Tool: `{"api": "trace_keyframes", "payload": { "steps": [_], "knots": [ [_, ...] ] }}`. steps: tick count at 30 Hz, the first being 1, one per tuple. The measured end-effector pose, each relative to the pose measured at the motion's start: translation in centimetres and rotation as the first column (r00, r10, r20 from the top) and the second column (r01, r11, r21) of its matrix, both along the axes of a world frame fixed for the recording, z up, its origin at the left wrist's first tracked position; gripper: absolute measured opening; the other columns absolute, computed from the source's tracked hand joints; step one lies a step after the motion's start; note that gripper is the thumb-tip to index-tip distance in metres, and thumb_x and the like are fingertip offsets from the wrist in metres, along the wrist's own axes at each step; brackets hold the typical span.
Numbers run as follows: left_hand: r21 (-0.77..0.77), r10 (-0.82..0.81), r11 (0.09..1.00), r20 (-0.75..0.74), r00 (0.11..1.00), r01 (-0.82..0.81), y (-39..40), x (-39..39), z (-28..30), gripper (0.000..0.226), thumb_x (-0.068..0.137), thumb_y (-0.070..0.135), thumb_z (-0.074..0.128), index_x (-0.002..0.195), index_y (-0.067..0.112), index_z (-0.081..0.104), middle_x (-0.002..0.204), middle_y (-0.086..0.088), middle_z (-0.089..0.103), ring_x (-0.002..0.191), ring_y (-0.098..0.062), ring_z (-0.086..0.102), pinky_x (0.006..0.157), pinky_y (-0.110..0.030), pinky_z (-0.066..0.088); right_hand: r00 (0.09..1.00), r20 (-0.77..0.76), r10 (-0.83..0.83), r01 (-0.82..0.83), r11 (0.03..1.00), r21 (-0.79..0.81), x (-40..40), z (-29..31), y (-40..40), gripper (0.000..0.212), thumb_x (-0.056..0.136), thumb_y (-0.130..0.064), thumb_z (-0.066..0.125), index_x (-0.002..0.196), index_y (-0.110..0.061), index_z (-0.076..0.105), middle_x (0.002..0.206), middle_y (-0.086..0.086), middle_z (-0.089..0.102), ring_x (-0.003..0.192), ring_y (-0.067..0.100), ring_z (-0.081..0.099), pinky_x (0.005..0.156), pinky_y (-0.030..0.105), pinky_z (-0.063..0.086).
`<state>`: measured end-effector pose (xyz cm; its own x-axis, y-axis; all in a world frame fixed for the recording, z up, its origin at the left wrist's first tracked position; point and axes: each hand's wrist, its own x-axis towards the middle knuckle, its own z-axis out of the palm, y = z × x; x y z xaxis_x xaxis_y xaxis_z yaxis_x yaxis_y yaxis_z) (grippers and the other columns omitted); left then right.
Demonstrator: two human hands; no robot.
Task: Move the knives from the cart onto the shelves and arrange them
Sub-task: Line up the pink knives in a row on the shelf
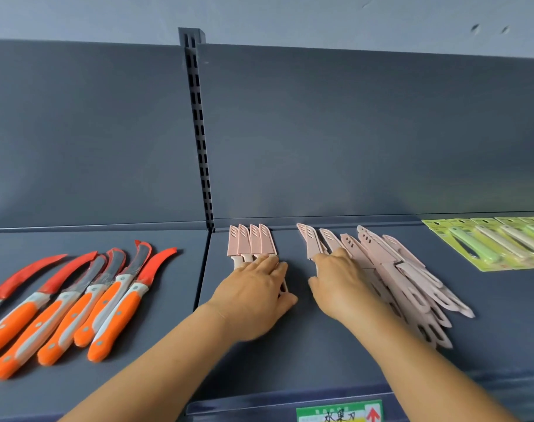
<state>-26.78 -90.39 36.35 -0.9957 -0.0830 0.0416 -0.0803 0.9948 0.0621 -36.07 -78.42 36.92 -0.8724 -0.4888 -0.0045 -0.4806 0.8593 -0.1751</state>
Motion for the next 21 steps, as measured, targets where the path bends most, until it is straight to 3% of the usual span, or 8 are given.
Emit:
{"api": "trace_keyframes", "payload": {
  "steps": [9, 12, 15, 21],
  "knots": [
    [0.108, 0.012, 0.994, -0.136, 0.991, 0.002, -0.6, -0.1, -1.3, 0.055, 0.099, 0.046, 0.034, 0.147, 0.020, 0.029, 0.154, 0.007, 0.021, 0.139, -0.014, 0.023, 0.109, -0.021, 0.018, 1.000, -0.019, 0.012, -0.013, 1.000, -0.019, 0.1, 0.2, -0.9, 0.023, 0.091, -0.010, 0.049, 0.112, -0.012, 0.057, 0.115, 0.010, 0.048, 0.092, 0.028, 0.055, 0.066, 0.032, 0.041],
    [0.112, 0.009, 0.994, -0.150, 0.989, 0.008, -0.8, -0.2, -1.3, 0.049, 0.099, 0.043, 0.035, 0.143, 0.021, 0.035, 0.150, 0.010, 0.028, 0.132, -0.015, 0.033, 0.104, -0.021, 0.024, 0.999, -0.006, 0.038, -0.038, 0.999, -0.036, 0.1, 0.2, -1.4, 0.020, 0.090, -0.011, 0.050, 0.109, -0.012, 0.058, 0.115, 0.011, 0.049, 0.097, 0.031, 0.057, 0.068, 0.031, 0.041],
    [0.112, -0.001, 0.994, -0.165, 0.986, 0.020, -0.8, -0.2, -1.4, 0.047, 0.099, 0.043, 0.035, 0.140, 0.021, 0.038, 0.146, 0.010, 0.033, 0.128, -0.014, 0.037, 0.101, -0.020, 0.026, 0.998, 0.018, 0.059, -0.058, 0.996, -0.072, -0.1, 0.4, -2.1, 0.005, 0.089, -0.010, 0.051, 0.089, -0.014, 0.053, 0.112, 0.011, 0.051, 0.098, 0.031, 0.056, 0.068, 0.031, 0.040],
    [0.128, -0.008, 0.991, -0.195, 0.981, 0.033, -1.1, -0.4, -1.9, 0.041, 0.098, 0.041, 0.036, 0.132, 0.021, 0.046, 0.136, 0.010, 0.041, 0.119, -0.014, 0.043, 0.095, -0.020, 0.031, 0.997, 0.027, 0.068, -0.065, 0.993, -0.103, -0.9, 0.3, -3.2, 0.029, 0.087, -0.010, 0.050, 0.063, -0.017, 0.035, 0.091, 0.007, 0.047, 0.076, 0.029, 0.047, 0.056, 0.026, 0.032]
  ]
}}
